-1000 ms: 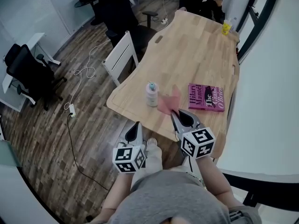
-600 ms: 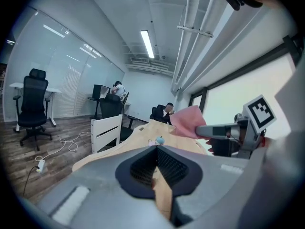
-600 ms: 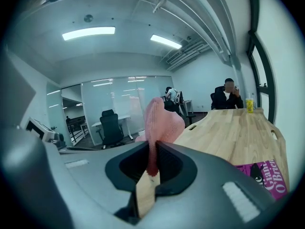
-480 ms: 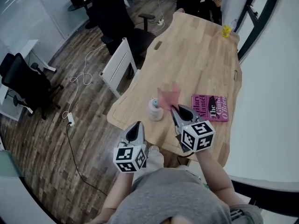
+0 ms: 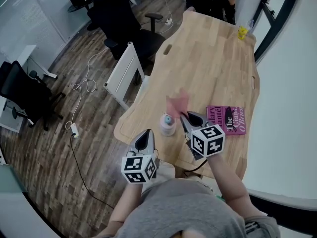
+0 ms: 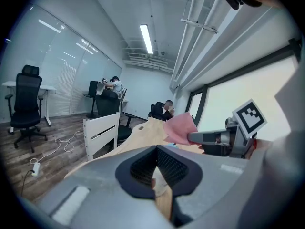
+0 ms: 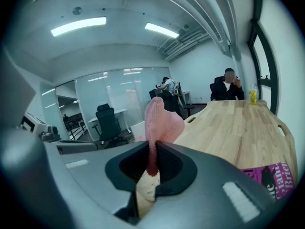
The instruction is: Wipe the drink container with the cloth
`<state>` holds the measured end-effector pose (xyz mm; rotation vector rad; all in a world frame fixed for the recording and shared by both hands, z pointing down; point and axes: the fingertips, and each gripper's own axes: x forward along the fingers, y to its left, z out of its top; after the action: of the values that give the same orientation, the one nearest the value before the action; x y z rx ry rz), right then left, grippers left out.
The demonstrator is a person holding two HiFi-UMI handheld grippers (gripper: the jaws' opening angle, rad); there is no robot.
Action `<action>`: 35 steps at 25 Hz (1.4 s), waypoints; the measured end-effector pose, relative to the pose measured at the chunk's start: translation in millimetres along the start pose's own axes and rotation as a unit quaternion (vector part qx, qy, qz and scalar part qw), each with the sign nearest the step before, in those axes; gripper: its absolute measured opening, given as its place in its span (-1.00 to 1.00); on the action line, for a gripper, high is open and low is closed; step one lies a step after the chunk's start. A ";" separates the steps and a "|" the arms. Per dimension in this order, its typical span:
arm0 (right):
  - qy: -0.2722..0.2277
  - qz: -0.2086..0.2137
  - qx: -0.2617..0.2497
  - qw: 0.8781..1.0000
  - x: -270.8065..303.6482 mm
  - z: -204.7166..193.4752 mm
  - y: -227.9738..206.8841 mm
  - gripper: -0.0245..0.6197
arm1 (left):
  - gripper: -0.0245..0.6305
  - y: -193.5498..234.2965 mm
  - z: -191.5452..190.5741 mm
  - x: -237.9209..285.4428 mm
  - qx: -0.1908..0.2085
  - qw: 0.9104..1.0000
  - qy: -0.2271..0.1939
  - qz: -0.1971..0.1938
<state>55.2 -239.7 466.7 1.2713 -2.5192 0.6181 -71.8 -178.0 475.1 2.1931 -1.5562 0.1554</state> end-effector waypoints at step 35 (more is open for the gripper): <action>0.147 0.011 0.007 0.989 56.7 -96.4 -26.2 -0.82 | -0.93 27.7 -10.7 49.8 -0.011 0.999 0.039 -0.025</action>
<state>46.2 -247.3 581.0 1.0686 -2.2923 0.7674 -77.7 -224.3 509.6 2.1801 -1.4537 0.2058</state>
